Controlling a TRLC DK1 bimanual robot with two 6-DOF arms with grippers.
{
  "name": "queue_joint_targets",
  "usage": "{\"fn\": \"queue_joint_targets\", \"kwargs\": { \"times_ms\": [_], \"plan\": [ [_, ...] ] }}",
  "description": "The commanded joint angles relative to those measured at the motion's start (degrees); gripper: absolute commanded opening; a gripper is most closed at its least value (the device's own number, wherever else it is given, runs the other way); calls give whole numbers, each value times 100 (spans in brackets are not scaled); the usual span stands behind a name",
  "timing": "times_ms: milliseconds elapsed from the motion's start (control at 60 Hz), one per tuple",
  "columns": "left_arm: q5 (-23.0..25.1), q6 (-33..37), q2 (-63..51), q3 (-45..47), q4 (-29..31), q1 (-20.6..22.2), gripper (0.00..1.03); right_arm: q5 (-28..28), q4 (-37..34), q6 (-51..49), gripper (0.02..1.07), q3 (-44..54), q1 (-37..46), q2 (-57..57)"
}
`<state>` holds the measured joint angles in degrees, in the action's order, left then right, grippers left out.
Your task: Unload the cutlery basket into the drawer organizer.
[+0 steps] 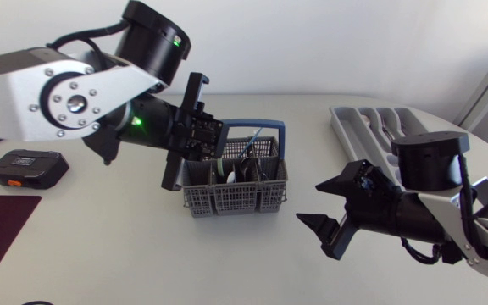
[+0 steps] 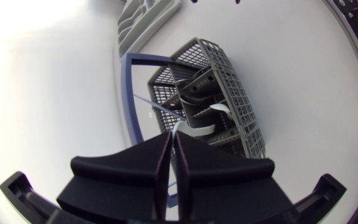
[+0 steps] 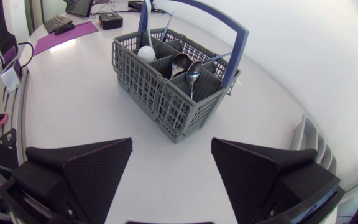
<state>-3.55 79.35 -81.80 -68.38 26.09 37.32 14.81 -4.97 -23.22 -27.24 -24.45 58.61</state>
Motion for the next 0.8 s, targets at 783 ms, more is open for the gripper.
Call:
{"fn": "queue_joint_targets", "kwargs": {
  "times_ms": [783],
  "plan": [
    [-541,-4516,929,448,-1062,1102,4,-778,-13,266,94,501,-464,-1844]
  ]
}}
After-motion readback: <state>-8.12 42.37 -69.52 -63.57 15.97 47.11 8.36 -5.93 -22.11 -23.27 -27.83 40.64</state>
